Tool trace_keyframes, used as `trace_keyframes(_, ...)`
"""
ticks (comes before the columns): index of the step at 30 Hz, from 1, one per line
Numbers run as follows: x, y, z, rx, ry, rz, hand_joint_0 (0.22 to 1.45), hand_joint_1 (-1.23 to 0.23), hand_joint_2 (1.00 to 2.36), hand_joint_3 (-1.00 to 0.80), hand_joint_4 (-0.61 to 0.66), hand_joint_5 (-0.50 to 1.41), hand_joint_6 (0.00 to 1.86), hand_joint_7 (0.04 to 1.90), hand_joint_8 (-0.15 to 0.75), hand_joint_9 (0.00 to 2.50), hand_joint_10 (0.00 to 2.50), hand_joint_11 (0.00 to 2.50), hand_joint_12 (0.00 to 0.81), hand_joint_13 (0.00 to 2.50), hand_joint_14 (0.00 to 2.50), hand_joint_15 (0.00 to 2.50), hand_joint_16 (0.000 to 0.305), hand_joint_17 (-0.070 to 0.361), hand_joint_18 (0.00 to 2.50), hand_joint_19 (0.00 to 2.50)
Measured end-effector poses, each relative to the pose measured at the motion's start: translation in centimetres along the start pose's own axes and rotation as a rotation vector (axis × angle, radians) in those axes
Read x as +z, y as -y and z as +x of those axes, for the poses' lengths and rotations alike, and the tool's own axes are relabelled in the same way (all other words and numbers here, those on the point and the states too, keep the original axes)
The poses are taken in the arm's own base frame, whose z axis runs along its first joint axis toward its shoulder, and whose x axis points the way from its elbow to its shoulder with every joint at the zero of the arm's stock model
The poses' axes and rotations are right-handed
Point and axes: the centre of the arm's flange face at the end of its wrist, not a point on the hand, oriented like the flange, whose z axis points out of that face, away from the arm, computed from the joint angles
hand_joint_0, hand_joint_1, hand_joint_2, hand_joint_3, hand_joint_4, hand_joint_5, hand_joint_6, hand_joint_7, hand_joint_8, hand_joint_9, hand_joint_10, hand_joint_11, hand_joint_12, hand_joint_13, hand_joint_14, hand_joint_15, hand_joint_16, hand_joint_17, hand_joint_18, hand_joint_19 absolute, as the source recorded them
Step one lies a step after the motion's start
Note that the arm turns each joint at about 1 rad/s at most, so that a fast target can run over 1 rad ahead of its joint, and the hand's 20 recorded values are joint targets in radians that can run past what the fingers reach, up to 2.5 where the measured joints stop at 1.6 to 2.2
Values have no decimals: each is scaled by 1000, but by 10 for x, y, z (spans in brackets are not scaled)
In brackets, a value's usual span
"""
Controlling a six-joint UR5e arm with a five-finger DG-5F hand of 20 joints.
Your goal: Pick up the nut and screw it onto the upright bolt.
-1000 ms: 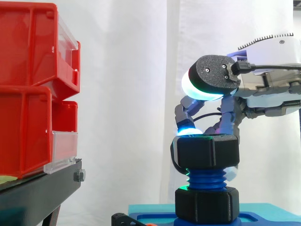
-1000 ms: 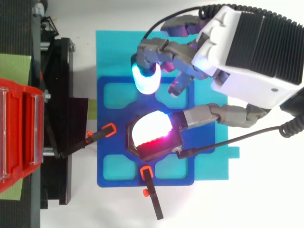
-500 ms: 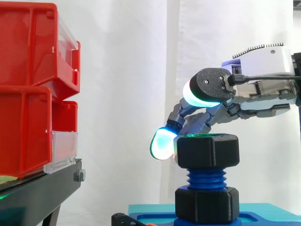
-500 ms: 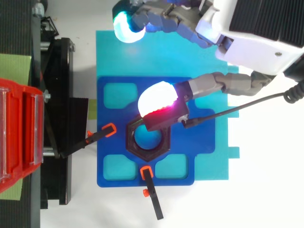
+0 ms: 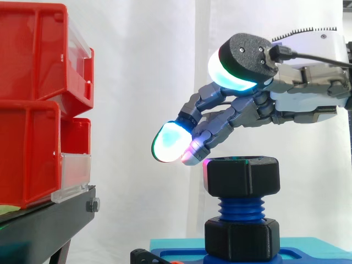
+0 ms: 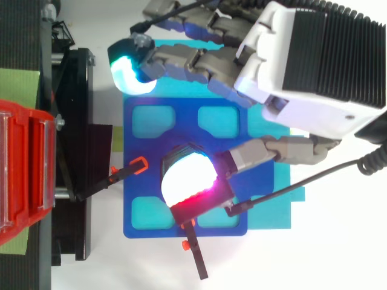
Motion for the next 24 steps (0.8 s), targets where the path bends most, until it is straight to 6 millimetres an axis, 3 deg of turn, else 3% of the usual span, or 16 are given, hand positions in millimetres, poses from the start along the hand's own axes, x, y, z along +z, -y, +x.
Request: trace_keyframes(24,-12,-32,20,52,-86,-26,405,-207,1000,-500,239,-111,503,761,296,630,0,0,396,136,0,0,55,124,0,0)
